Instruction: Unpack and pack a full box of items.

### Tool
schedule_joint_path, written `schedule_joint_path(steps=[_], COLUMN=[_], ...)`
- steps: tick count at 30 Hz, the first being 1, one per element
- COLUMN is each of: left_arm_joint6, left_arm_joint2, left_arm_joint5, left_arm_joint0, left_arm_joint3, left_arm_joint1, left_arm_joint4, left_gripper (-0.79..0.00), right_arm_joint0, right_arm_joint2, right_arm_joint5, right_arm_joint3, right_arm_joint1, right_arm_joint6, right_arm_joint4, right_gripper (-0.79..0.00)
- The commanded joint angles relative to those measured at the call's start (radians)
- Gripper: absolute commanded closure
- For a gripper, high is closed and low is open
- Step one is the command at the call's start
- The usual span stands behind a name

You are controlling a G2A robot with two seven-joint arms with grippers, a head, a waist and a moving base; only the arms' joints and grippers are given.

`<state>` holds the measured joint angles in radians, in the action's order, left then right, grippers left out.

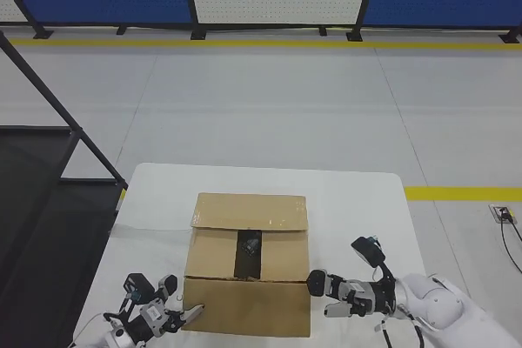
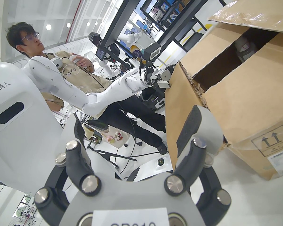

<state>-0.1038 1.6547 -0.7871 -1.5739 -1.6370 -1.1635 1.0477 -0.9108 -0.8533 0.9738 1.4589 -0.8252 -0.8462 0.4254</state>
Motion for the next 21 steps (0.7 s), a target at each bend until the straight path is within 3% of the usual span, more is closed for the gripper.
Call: schedule_joint_path(steps=[1,6,12,21], left_arm_joint6=[0.000,0.000,0.015,0.020], left_arm_joint2=[0.000,-0.011,-0.011,-0.030], left_arm_joint5=[0.000,0.016,0.013,0.012], left_arm_joint0=[0.000,-0.001,-0.007,0.000], left_arm_joint3=[0.000,-0.012,-0.015,-0.009], left_arm_joint1=[0.000,0.002,0.007,0.012], left_arm_joint4=[0.000,0.007,0.017,0.023], left_gripper=[-0.785,-0.785,-0.785,-0.785], right_arm_joint0=[-0.002,0.028,0.122,0.216], right_arm_joint2=[0.000,0.017,0.057,0.122], right_arm_joint5=[-0.005,-0.222,-0.444,-0.549], right_arm_joint3=[0.003,0.000,-0.109,-0.246], right_arm_joint1=[0.000,-0.017,-0.055,-0.133], right_arm_joint6=[0.004,0.022,-0.020,0.057], right_arm_joint4=[0.001,0.141,0.247,0.296], right_gripper=[-0.785,-0.785,-0.785,-0.785])
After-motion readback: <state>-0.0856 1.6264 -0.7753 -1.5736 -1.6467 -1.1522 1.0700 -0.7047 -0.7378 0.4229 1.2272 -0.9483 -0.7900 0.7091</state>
